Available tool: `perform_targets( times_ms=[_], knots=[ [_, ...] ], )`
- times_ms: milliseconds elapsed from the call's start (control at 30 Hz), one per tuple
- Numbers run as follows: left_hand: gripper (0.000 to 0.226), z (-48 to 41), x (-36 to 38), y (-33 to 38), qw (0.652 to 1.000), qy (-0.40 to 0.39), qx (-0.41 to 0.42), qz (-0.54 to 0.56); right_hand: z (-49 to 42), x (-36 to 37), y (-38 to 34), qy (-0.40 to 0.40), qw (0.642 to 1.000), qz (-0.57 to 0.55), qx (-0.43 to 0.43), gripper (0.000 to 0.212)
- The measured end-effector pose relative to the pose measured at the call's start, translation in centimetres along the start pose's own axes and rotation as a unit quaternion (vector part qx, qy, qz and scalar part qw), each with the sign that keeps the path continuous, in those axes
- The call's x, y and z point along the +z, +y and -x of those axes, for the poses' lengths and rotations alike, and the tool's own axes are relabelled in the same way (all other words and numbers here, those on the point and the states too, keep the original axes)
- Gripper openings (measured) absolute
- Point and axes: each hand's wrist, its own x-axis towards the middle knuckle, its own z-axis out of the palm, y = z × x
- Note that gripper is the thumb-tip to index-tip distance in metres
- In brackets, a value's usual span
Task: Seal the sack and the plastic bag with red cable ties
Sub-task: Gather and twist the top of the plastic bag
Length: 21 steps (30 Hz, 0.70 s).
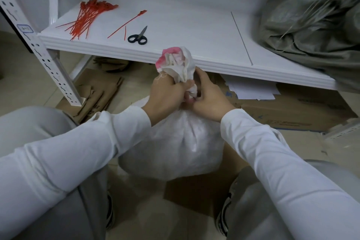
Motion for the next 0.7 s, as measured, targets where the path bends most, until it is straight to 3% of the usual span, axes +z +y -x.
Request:
perform_targets(
  times_ms=[100, 233, 467, 700],
  knots=[
    [0.012, -0.7, -0.1, -0.1, 0.996, 0.045, -0.063, 0.042, 0.0, 0.4, 0.2, 0.025, 1.0, -0.014, 0.005, 0.096],
    [0.023, -1.6, -0.5, 0.2, 0.989, 0.086, -0.089, 0.085, 0.6, 0.4, -0.3, 0.042, 0.995, 0.086, -0.018, 0.091],
    [0.022, -0.9, -0.2, 0.6, 0.986, 0.076, -0.127, 0.083, 1.5, 1.3, -1.0, 0.047, 0.996, 0.066, 0.038, 0.096],
    [0.033, 1.0, 1.2, 0.6, 0.99, 0.047, -0.103, 0.086, 0.8, 1.9, -0.3, 0.117, 0.981, 0.154, 0.001, 0.032]
  ],
)
